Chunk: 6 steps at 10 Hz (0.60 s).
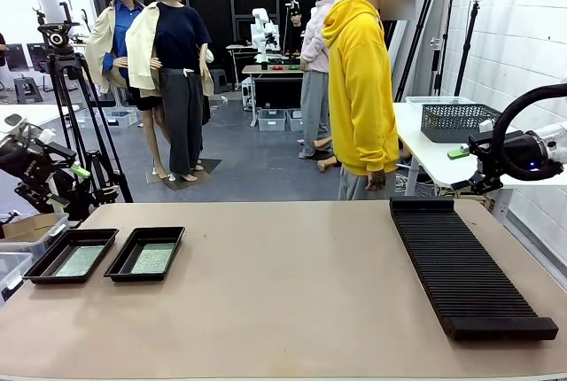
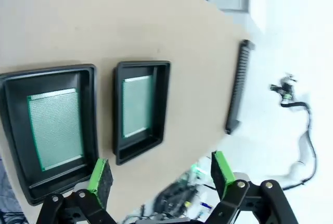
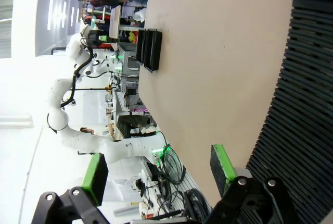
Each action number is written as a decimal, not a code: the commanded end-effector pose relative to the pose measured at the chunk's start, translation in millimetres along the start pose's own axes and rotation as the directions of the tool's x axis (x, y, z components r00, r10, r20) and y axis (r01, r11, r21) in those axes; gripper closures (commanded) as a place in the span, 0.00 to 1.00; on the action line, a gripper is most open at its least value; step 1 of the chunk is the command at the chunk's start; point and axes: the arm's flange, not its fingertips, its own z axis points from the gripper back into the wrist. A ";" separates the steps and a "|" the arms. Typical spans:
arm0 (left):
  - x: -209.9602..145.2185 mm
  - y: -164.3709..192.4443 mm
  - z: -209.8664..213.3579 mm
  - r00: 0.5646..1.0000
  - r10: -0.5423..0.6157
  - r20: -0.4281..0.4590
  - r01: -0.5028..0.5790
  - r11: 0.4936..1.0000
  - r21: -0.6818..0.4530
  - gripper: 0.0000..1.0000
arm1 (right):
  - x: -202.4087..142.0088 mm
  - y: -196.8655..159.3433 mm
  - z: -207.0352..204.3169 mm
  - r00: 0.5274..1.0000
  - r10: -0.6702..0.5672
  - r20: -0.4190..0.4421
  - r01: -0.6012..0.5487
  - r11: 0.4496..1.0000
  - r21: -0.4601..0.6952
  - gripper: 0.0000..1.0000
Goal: Inspect and transfer BCBs to ESD trays.
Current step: Pick up the ESD tray and place it on the left side of the table.
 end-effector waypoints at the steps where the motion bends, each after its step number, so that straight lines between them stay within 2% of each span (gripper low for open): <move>1: 26.5 16.1 11.6 0.999 0.021 -0.048 -0.030 0.981 -0.193 0.00 | 0.5 0.7 -1.6 1.000 -0.001 -0.003 0.001 1.000 0.001 0.00; 3: 26.1 32.3 29.6 0.996 0.059 -0.062 -0.075 0.950 -0.304 0.00 | 0.5 0.7 -1.6 1.000 -0.001 -0.003 0.001 1.000 0.001 0.00; 5: 21.8 35.7 40.1 0.995 0.030 -0.096 -0.068 0.902 -0.426 0.00 | 0.5 0.7 -1.6 1.000 -0.001 -0.003 0.001 1.000 0.001 0.00; 6: 19.2 34.7 43.4 0.994 0.009 -0.107 -0.056 0.892 -0.449 0.00 | 0.5 0.7 -1.6 1.000 -0.001 -0.003 0.001 1.000 0.001 0.00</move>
